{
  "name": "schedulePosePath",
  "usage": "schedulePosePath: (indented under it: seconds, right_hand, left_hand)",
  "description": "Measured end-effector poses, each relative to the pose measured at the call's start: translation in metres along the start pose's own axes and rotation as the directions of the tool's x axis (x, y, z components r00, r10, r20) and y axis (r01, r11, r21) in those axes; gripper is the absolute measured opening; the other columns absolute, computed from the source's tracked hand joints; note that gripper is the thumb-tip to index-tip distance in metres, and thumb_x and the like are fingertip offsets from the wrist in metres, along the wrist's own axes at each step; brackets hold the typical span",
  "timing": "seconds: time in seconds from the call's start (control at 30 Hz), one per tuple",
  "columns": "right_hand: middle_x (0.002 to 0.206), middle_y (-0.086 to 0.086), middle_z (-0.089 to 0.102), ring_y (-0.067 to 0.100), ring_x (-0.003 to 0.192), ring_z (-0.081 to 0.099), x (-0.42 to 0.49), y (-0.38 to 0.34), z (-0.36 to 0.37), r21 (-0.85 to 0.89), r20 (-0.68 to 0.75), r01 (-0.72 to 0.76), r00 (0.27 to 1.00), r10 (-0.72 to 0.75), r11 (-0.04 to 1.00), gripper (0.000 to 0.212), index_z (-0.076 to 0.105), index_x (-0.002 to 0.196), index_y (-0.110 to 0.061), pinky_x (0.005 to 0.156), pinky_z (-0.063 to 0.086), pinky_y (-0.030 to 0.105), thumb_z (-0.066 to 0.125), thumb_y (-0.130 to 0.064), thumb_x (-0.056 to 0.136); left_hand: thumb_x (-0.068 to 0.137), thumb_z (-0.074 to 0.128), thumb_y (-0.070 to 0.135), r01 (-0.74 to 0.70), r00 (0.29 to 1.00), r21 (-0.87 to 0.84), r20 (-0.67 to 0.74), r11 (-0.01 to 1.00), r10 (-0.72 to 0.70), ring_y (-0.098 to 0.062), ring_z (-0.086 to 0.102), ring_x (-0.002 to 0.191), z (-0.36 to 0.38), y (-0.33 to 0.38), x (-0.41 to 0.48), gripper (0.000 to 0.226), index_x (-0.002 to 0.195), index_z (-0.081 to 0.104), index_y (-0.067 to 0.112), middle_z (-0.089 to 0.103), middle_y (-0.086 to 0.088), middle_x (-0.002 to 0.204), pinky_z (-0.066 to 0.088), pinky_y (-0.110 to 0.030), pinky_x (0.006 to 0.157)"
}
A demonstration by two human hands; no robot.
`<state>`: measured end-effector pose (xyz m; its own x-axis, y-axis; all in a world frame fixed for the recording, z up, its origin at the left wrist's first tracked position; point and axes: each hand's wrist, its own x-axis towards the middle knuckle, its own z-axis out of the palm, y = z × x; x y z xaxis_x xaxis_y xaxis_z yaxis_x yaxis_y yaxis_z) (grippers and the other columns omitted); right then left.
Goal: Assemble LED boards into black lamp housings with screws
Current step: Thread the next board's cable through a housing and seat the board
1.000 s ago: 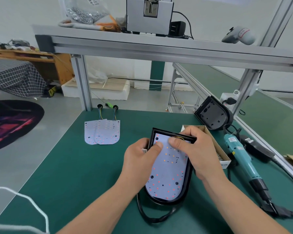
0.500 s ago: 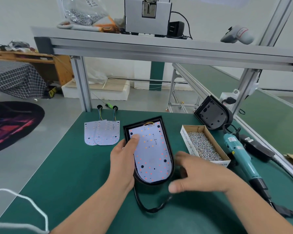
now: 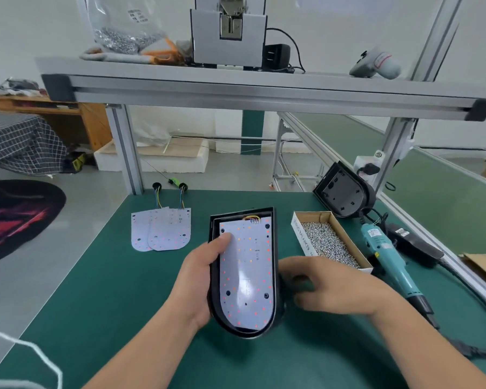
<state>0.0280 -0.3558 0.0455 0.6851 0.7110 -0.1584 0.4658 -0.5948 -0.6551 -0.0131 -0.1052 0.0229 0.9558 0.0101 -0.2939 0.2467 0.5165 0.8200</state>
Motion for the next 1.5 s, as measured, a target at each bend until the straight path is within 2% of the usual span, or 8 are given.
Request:
schedulePosePath:
  seconds: [0.2,0.43,0.67,0.9,1.03,1.17,1.37,1.5]
  right_hand:
    - [0.09,0.004,0.066,0.022,0.083,0.062,0.009,-0.007,0.007,-0.344,-0.18,-0.162,0.978,0.105,0.925,0.045,0.067,0.101,-0.012,0.079,0.054,0.047,0.057,-0.055,0.093]
    - [0.106,0.002,0.059,0.022,0.103,0.055,0.023,0.006,0.007,-0.681,-0.274,-0.286,0.953,0.127,0.675,0.017,0.06,0.093,-0.014,0.09,0.052,0.035,0.05,-0.003,0.099]
    - [0.097,-0.003,0.044,0.016,0.093,0.038,0.023,0.012,0.009,-0.669,-0.301,-0.268,0.95,0.077,0.694,0.024,0.047,0.091,-0.021,0.088,0.052,0.032,0.05,0.002,0.098]
    - [0.111,0.002,0.045,0.021,0.103,0.037,0.024,0.004,0.009,-0.705,-0.257,-0.268,0.96,0.116,0.657,0.031,0.053,0.109,-0.015,0.093,0.05,0.036,0.048,0.008,0.09]
    - [0.118,0.01,0.052,0.033,0.113,0.052,0.021,0.002,0.01,-0.584,-0.293,-0.282,0.948,0.127,0.761,0.027,0.057,0.116,-0.006,0.092,0.054,0.051,0.048,0.008,0.095]
    - [0.12,0.008,0.046,0.034,0.114,0.053,0.025,0.005,0.006,-0.616,-0.226,-0.226,0.968,0.106,0.754,0.02,0.059,0.119,-0.006,0.092,0.053,0.05,0.048,-0.005,0.103]
    - [0.1,-0.007,0.052,0.016,0.098,0.044,0.017,0.011,0.006,-0.639,-0.138,-0.02,0.986,-0.09,0.769,0.025,0.063,0.089,-0.02,0.077,0.049,0.04,0.04,-0.025,0.097]
    - [0.079,-0.003,0.048,0.007,0.076,0.046,0.008,-0.003,0.003,-0.459,-0.035,0.059,0.996,-0.084,0.886,0.023,0.05,0.075,-0.014,0.059,0.041,0.028,0.047,-0.036,0.081]
  left_hand:
    - [0.073,0.086,0.044,-0.145,0.988,0.152,0.084,0.978,0.133,-0.054,0.071,0.106,-0.007,0.012,-0.003,0.076,0.121,0.065,-0.011,0.072,-0.034,0.12,0.059,-0.055,0.087]
    - [0.076,0.084,0.039,-0.264,0.96,0.222,0.151,0.938,0.235,-0.041,0.078,0.089,-0.022,0.03,-0.006,0.048,0.107,0.078,0.003,0.078,-0.026,0.107,0.063,-0.044,0.073]
    - [0.065,0.089,0.049,-0.171,0.981,0.164,0.114,0.972,0.154,-0.043,0.076,0.095,-0.02,0.032,-0.01,0.067,0.112,0.078,0.002,0.075,-0.027,0.116,0.063,-0.051,0.082]
    - [0.055,0.101,0.037,0.116,0.912,0.061,0.39,0.991,-0.131,-0.027,0.074,0.067,-0.005,0.031,-0.027,0.052,0.092,0.083,0.006,0.073,-0.015,0.084,0.059,-0.028,0.051]
    - [0.088,0.084,0.033,0.287,0.776,0.109,0.555,0.952,-0.298,-0.044,0.075,0.104,0.005,0.013,-0.043,0.058,0.127,0.07,-0.008,0.07,-0.038,0.117,0.063,-0.043,0.083]
    - [0.093,0.078,0.025,0.276,0.742,0.235,0.564,0.932,-0.362,-0.049,0.058,0.134,0.015,-0.022,-0.049,0.061,0.143,0.06,-0.004,0.057,-0.034,0.146,0.044,-0.057,0.116]
    - [0.101,0.069,0.02,0.216,0.759,0.313,0.542,0.925,-0.36,-0.055,0.042,0.146,0.01,-0.021,-0.042,0.051,0.146,0.058,-0.002,0.052,-0.031,0.153,0.031,-0.062,0.125]
    - [0.104,0.062,0.023,0.167,0.806,0.286,0.511,0.943,-0.298,-0.041,0.061,0.134,0.003,-0.002,-0.036,0.044,0.143,0.062,0.003,0.06,-0.025,0.148,0.049,-0.05,0.113]
